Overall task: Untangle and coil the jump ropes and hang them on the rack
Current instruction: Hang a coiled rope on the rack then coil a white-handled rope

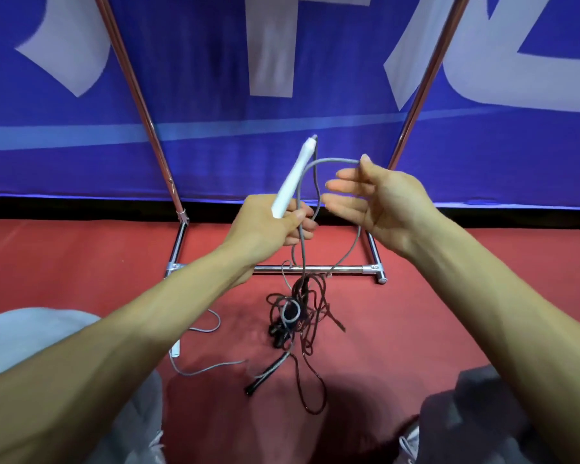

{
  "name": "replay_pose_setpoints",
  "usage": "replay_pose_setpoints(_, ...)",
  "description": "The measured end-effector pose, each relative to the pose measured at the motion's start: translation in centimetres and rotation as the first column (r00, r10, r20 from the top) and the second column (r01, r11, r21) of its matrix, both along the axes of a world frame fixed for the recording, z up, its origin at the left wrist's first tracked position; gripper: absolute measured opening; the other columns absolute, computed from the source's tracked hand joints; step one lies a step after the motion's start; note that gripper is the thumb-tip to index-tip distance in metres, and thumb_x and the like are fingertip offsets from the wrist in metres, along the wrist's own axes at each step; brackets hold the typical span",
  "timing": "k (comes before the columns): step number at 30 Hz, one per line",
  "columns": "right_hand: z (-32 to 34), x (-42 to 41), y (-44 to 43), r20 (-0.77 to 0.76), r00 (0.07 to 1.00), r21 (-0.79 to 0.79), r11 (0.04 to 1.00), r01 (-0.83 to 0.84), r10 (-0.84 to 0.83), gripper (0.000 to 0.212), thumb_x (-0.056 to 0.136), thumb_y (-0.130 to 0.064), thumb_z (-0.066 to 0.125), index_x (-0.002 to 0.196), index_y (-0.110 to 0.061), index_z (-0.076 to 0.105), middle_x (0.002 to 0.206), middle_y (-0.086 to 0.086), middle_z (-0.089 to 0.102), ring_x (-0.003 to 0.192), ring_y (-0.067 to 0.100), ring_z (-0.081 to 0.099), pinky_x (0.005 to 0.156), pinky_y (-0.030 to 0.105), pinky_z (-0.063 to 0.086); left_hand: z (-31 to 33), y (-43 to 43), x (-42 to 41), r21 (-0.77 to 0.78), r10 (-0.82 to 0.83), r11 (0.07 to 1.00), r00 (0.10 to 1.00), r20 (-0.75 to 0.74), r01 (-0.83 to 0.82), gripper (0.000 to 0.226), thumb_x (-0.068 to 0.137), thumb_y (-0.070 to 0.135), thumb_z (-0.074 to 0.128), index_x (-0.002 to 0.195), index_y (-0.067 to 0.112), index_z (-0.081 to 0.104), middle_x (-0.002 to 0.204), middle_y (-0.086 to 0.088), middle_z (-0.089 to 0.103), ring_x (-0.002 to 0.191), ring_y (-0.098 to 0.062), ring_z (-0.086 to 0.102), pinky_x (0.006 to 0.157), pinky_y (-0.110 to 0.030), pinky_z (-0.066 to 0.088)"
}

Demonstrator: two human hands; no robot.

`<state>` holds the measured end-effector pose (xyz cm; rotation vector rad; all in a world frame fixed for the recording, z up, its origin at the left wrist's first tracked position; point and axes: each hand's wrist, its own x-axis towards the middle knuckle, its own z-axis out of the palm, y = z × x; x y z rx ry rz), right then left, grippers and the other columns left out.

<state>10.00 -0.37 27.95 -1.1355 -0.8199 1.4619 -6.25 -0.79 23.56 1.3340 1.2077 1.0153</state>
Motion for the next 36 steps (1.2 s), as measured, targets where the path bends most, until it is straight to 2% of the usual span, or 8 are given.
replay_pose_setpoints(4, -2.1, -1.0, 0.0, 0.467, 0.869, -0.033, 0.985, -0.172, 0.167, 0.02, 0.093, 0.0, 0.044, 0.085, -0.006, 0.06, 0.077, 0.01, 0.063, 0.065, 0.024, 0.064, 0.061, 0.031, 0.057, 1.4, 0.1, -0.2, 0.025, 0.056, 0.998, 0.99, 0.131, -0.06, 0.011, 0.097, 0.007, 0.057, 0.092, 0.009, 0.066, 0.078, -0.006, 0.073, 0.069, -0.013, 0.073, 0.059, -0.02, 0.056)
replay_pose_setpoints(7, -4.4, -1.6, 0.0, 0.748, 0.588, -0.079, 0.922, -0.38, 0.307, 0.017, 0.087, 0.004, 0.052, 0.089, -0.009, 0.062, 0.078, 0.003, 0.062, 0.071, 0.016, 0.057, 0.067, 0.027, 0.05, 2.5, 0.1, -0.5, 0.025, 0.056, 0.998, 0.962, 0.268, -0.065, 0.01, 0.097, 0.009, 0.056, 0.092, 0.008, 0.064, 0.078, -0.007, 0.073, 0.07, -0.016, 0.074, 0.059, -0.021, 0.056)
replay_pose_setpoints(10, -6.6, -2.6, -0.2, 0.849, 0.342, -0.164, 0.817, -0.553, 0.402, 0.011, 0.088, -0.008, 0.062, 0.094, -0.014, 0.069, 0.085, -0.003, 0.067, 0.071, 0.006, 0.057, 0.074, 0.025, 0.049, 3.2, 0.0, -1.2, 0.045, 0.036, 0.998, 0.944, 0.329, -0.054, 0.01, 0.098, 0.011, 0.055, 0.095, 0.008, 0.064, 0.08, -0.006, 0.074, 0.077, -0.02, 0.074, 0.064, -0.024, 0.058)
replay_pose_setpoints(15, -7.3, -3.6, -0.5, 0.863, 0.383, -0.066, 0.826, -0.56, 0.329, 0.007, 0.091, -0.015, 0.064, 0.084, -0.014, 0.065, 0.079, 0.004, 0.069, 0.074, 0.019, 0.069, 0.073, 0.034, 0.058, 3.4, 0.0, -1.9, 0.066, 0.023, 0.997, 0.931, 0.365, -0.05, 0.01, 0.097, 0.012, 0.056, 0.097, 0.007, 0.065, 0.081, -0.007, 0.075, 0.078, -0.021, 0.074, 0.065, -0.024, 0.057)
replay_pose_setpoints(19, -6.5, -3.6, -0.8, 0.827, 0.516, 0.035, 0.896, -0.443, 0.224, 0.011, 0.094, -0.006, 0.055, 0.084, -0.002, 0.06, 0.079, 0.015, 0.068, 0.067, 0.021, 0.07, 0.065, 0.035, 0.06, 3.2, 0.4, -2.1, 0.057, 0.093, 0.991, 0.94, 0.327, -0.118, 0.019, 0.101, 0.019, 0.052, 0.105, 0.005, 0.065, 0.089, -0.013, 0.074, 0.078, -0.022, 0.075, 0.069, -0.027, 0.06)
replay_pose_setpoints(25, -4.4, -2.5, -0.1, 0.683, 0.73, 0.171, 0.964, -0.202, 0.032, 0.013, 0.095, -0.007, 0.055, 0.083, -0.004, 0.059, 0.077, 0.013, 0.069, 0.06, 0.026, 0.071, 0.059, 0.038, 0.06, 0.8, 0.7, -1.6, 0.062, 0.038, 0.998, 0.997, -0.066, -0.034, 0.014, 0.097, 0.017, 0.057, 0.095, 0.013, 0.07, 0.092, -0.008, 0.075, 0.089, -0.02, 0.071, 0.079, -0.031, 0.052)
replay_pose_setpoints(29, -3.5, -1.6, 0.0, 0.667, 0.743, 0.203, 0.972, -0.118, -0.049, 0.017, 0.094, -0.011, 0.057, 0.078, -0.005, 0.059, 0.075, 0.01, 0.072, 0.059, 0.032, 0.071, 0.064, 0.046, 0.06, 0.5, 0.1, -1.0, 0.178, -0.054, 0.973, 0.895, -0.443, 0.147, 0.016, 0.095, 0.02, 0.058, 0.098, 0.012, 0.071, 0.084, -0.008, 0.069, 0.072, -0.023, 0.056, 0.068, -0.029, 0.042)
replay_pose_setpoints(36, -3.0, -1.0, 0.5, 0.59, 0.783, 0.276, 0.961, 0.031, -0.195, 0.022, 0.094, -0.011, 0.055, 0.074, -0.003, 0.057, 0.071, 0.017, 0.068, 0.063, 0.029, 0.072, 0.063, 0.042, 0.061, -0.4, 0.8, -0.9, 0.09, -0.103, 0.976, 0.783, -0.614, 0.199, 0.015, 0.092, 0.022, 0.06, 0.082, 0.015, 0.068, 0.076, -0.006, 0.065, 0.067, -0.023, 0.051, 0.063, -0.033, 0.039)
